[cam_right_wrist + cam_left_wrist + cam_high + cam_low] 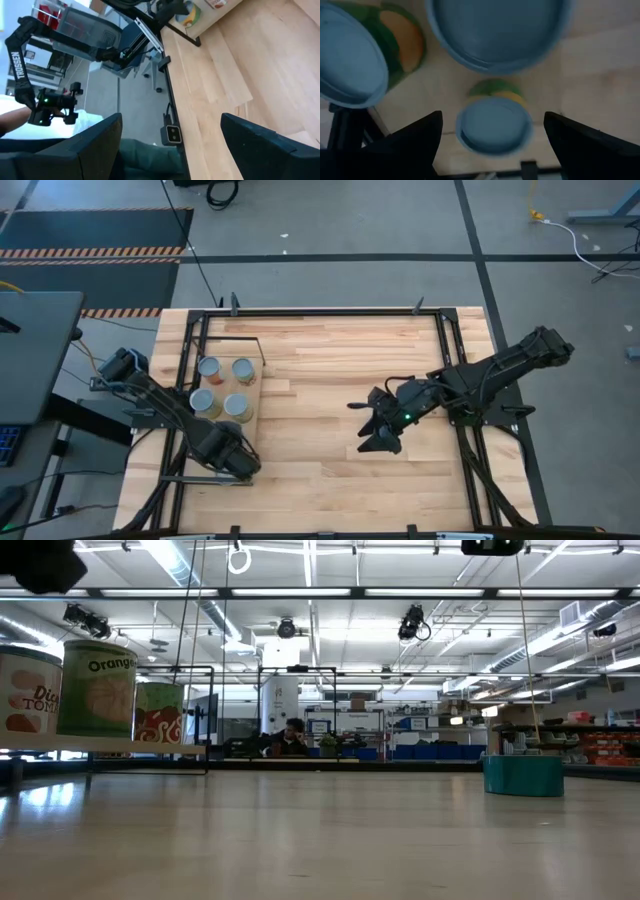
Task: Pick and place cans onto a shelf
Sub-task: Put the canned mushroom on the shelf
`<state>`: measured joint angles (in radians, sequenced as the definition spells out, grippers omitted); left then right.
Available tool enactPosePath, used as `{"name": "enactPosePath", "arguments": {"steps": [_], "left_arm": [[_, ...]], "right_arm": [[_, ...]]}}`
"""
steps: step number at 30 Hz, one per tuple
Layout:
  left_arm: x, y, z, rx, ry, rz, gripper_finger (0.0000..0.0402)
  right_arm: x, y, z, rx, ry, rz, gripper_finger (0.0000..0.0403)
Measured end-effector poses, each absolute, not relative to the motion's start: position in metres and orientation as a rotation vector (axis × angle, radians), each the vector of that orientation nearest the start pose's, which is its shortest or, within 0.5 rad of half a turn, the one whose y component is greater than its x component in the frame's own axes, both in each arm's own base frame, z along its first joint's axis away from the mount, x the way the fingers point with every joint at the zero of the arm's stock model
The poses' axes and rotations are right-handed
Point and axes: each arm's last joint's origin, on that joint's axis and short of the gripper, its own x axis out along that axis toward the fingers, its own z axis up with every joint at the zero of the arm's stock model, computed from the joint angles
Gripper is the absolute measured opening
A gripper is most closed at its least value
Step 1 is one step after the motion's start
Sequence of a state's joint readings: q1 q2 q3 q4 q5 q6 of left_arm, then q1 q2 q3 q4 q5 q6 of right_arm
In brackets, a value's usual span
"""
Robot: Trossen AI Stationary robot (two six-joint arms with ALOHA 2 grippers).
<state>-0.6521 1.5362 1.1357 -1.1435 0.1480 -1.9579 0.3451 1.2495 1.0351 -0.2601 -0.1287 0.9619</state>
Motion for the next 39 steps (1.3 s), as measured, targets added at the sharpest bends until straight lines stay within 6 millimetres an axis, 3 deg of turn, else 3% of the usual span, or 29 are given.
{"name": "enactPosePath", "arguments": {"steps": [4,7,16,18,32,39], "left_arm": [[0.202,-0.165,0.247,-1.084,1.486,0.858,0.035],[0.201,-0.167,0.247,-1.081,1.537,0.842,0.0311],[0.208,-0.159,0.234,-1.139,1.547,0.848,0.0054],[0.209,-0.155,0.231,-1.157,1.57,0.866,0.0015],[0.211,-0.148,0.198,-1.279,1.65,0.818,0.0006],[0.21,-0.147,0.195,-1.271,1.644,0.8,0.0019]], "right_arm": [[0.259,0.091,0.317,0.872,0.652,0.202,0.0346],[0.26,0.088,0.317,0.862,0.647,0.199,0.0346],[0.262,0.081,0.317,0.853,0.641,0.198,0.0346],[0.263,0.08,0.317,0.853,0.641,0.198,0.0346],[0.263,0.08,0.317,0.863,0.644,0.197,0.0346],[0.263,0.08,0.317,0.888,0.655,0.205,0.0346]]}}
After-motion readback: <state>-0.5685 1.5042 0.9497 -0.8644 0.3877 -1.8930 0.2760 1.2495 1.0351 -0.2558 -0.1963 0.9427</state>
